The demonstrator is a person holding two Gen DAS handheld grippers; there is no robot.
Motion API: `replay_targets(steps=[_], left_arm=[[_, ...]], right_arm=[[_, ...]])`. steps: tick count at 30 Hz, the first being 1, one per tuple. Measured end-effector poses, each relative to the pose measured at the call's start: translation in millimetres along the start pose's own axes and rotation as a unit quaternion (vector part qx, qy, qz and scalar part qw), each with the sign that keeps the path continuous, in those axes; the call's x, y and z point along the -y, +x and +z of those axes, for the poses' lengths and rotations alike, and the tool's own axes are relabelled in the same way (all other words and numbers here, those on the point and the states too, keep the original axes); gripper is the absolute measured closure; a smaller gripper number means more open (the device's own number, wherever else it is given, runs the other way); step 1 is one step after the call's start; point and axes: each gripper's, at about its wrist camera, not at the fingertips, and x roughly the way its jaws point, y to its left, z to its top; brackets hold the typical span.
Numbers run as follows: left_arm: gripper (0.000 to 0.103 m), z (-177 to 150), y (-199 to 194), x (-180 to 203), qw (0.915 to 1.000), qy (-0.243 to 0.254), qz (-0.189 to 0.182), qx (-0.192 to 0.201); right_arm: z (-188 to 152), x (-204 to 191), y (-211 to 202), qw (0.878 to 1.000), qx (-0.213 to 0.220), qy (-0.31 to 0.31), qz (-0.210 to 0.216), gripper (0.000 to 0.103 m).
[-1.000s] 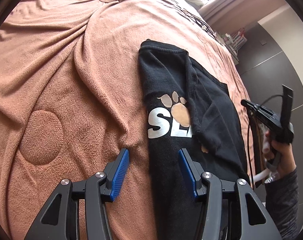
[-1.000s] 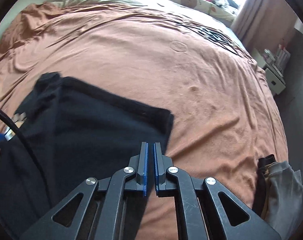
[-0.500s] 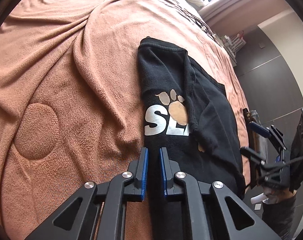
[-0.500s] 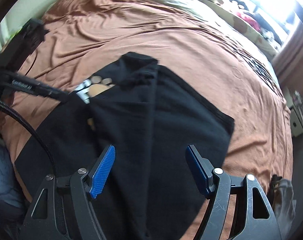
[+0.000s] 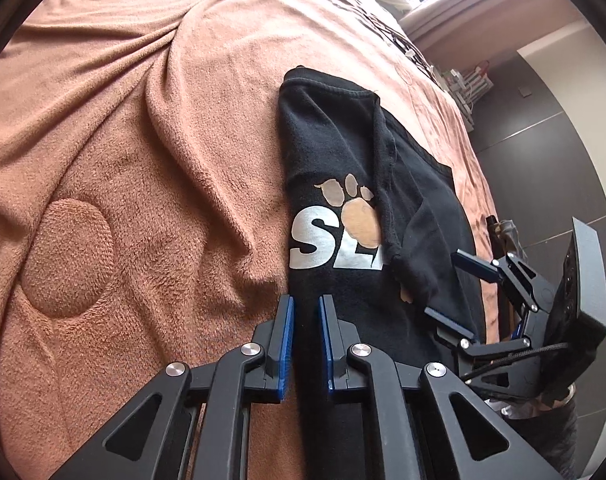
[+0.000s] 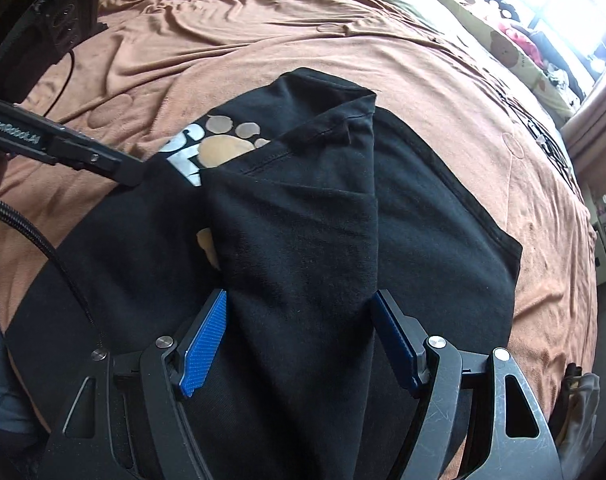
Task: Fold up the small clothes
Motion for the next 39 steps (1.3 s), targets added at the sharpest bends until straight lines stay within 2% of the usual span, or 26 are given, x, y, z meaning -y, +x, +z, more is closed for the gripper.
replay_targets(steps=[5,12,18,20,27,29,33,36,39], left_arm=[[0.091,5.1,1.1,3.3,1.0000,0.001,0.001,-0.005],[0.091,11.2,4.2,9.5,0.9999,0.011,0.010,-0.004],[0.091,21.1,7.6,12.3,0.9998,0.011,0.015,-0.004],[0.091,24.6,7.3,13.5,0.9998,0.012,0.017,-0.002],[0.091,42.7,10.4,11.5,0.9996,0.014,0.023,0.000],[0.090,47.2,13.7,10.9,0.9997,0.014,0.022,-0.001],[0.075,55.8,25.5,8.8,0.9999,0.004,0.009,-0.012],[0.074,64.6,33.0,6.4,0.9999,-0.003,0.002,-0.017],[0.073,74.5,37.8,4.1,0.9998,-0.008,0.004,-0.015]], right_arm=[[-0.2,16.9,3.2,0.999,0.010,0.027,-0.035,0.032],[-6.6,51.7,-3.0,0.995,0.022,0.082,-0.050,0.032],[-18.1,93.7,5.2,0.981,0.002,0.157,-0.113,0.032],[-25.4,107.5,4.8,0.976,0.002,0.189,-0.109,0.032],[-53.7,142.4,-1.1,0.956,0.031,0.290,0.028,0.032],[-61.0,150.6,4.9,0.945,0.035,0.316,0.072,0.032],[-74.0,166.7,25.1,0.920,0.034,0.359,0.156,0.032],[-79.9,178.4,42.1,0.902,0.036,0.381,0.199,0.032],[-81.1,191.9,53.2,0.886,0.056,0.394,0.237,0.032]])
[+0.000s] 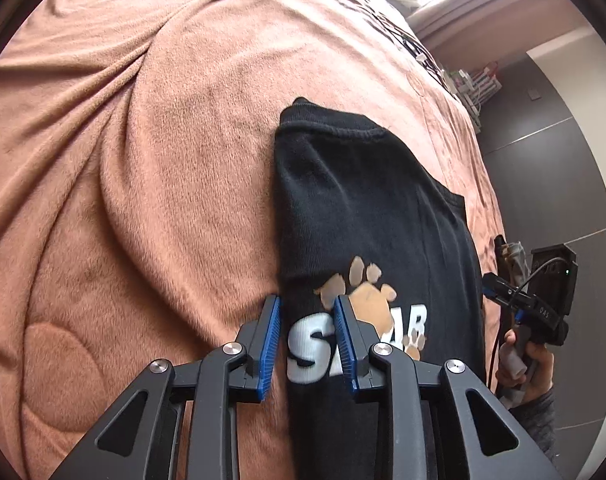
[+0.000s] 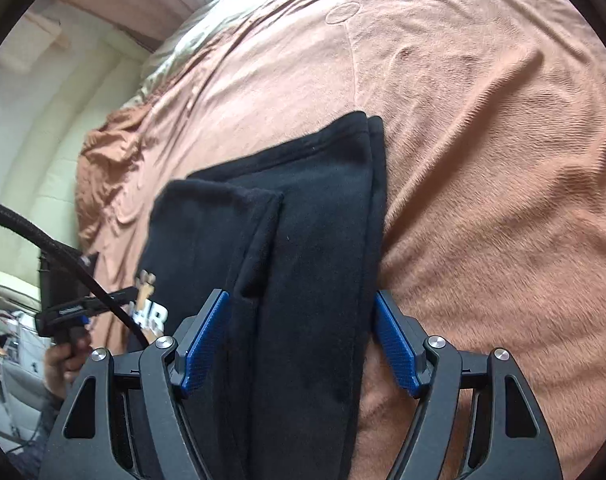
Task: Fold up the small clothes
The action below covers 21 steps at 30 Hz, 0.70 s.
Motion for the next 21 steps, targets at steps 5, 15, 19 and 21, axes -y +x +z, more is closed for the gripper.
replay_targets(steps=[5,15,19,21], left_arm=[[0.073,16.0,5.4,-2.7,0.9999,-0.010,0.002,0.001],[0.073,46.9,17.4,-3.5,0.9996,-0.013,0.014,0.019],[0.073,52.4,14.9,-3.9,0.9995,-0.009,0.019,0.023],[0.073,54.2,15.4,-4.9,0.9995,-0.007,0.021,0.024]], right_arm=[[12.5,16.7,9.0,0.999,0.002,-0.001,0.054,0.032],[43.0,25.9,55.4,0.996,-0.018,-0.020,0.080,0.052],[44.6,20.7,54.1,0.996,-0.029,-0.038,0.071,0.057],[45.5,16.3,54.8,0.996,-0.033,-0.050,0.067,0.057]])
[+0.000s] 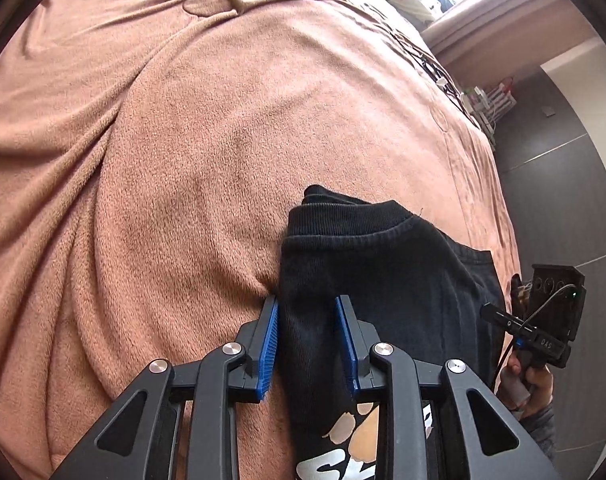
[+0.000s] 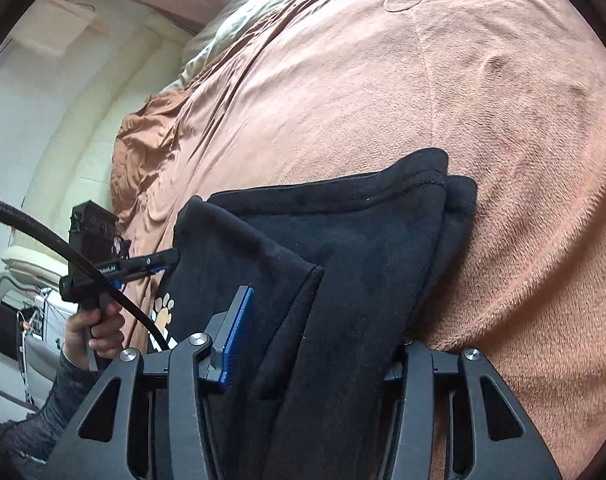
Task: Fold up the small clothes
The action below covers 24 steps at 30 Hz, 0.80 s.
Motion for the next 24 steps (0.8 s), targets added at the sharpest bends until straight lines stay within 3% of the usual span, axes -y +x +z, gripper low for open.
replay_targets(steps=[2,5,7,12,24], left_arm=[[0.073,2.7,3.6,0.8,1.0000,-0.001,0.002,0.002],[0.073,8.7,10.3,5.2,1.0000,-0.003,0.003,0.008],[0.074,10.9,13.0,8.4,0.9999,0.002,0.006,0.009],[0.096,16.2,6.9,7.2,0.9999,-0.005,-0.009,0.011],[0.097,4.4,-71.7,49.6,0.9959,0.039,-0.055,0.060]], right_arm=[[2.6,-3.8,2.8,1.000,-0.002,-0.007,-0.001,0.060],[3.4,-6.5,7.1,1.000,-0.004,-0.007,-0.014,0.084],[2.3,-11.9,7.1,1.000,0.000,-0.006,-0.019,0.089],[-0.7,-28.6,-4.8,0.999,0.014,-0.019,-0.044,0.092],[-25.5,-109.9,-62.2,0.990,0.057,-0.090,-0.091,0.093]])
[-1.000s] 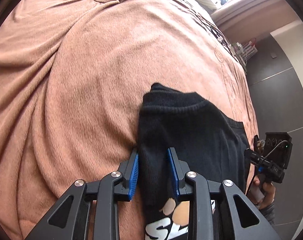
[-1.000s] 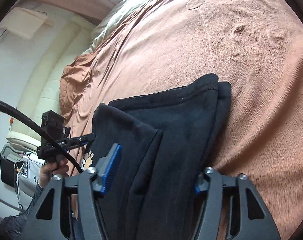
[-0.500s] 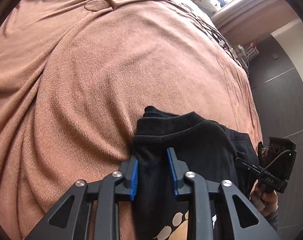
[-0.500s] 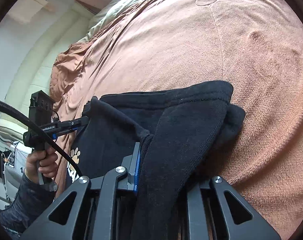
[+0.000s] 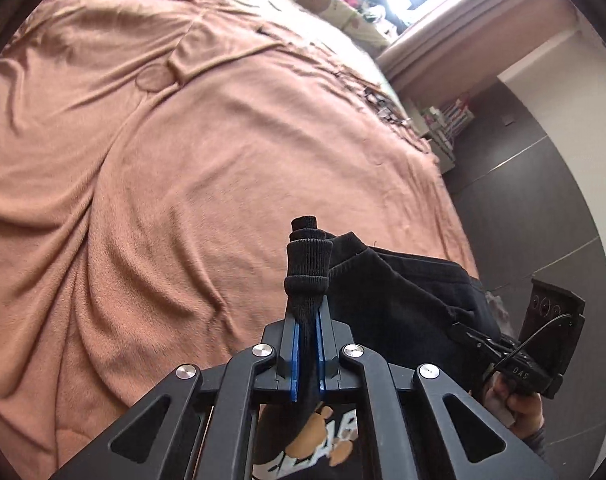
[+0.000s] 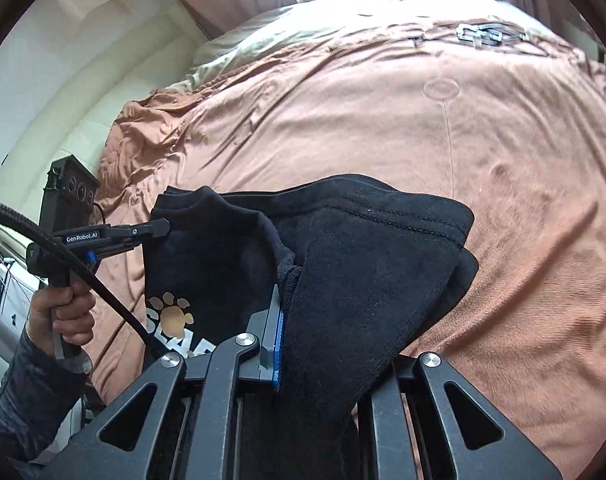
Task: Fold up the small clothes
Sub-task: 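Lift the folded black shirt with both grippers and carry it toward the bed edge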
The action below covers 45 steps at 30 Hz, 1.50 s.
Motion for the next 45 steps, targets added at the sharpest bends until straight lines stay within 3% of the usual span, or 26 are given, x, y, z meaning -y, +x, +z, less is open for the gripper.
replay_targets(steps=[16,30,38,45], left_arm=[[0.097,-38.6,-130.8,109.4,0.9927,0.074,-0.071,0.064],[0.097,-87.5,-237.8,222.2,0.9743,0.139,-0.139,0.110],[0.097,-107.9,-242.6,299.0,0.9639,0.182,-0.167,0.099],[0.097,-129.8,-201.8,373.5,0.9557,0.223,-0.181,0.064]], right_arm=[[-63.7,-94.2,-155.0,0.994,0.084,-0.038,-0.058,0.093],[-133.8,-177.0,-331.7,0.974,0.169,-0.090,-0.117,0.093],[-192.8,-166.9,-416.7,0.962,0.220,-0.078,-0.142,0.093],[-248.3,-140.7,-464.8,0.953,0.239,-0.052,-0.179,0.093]])
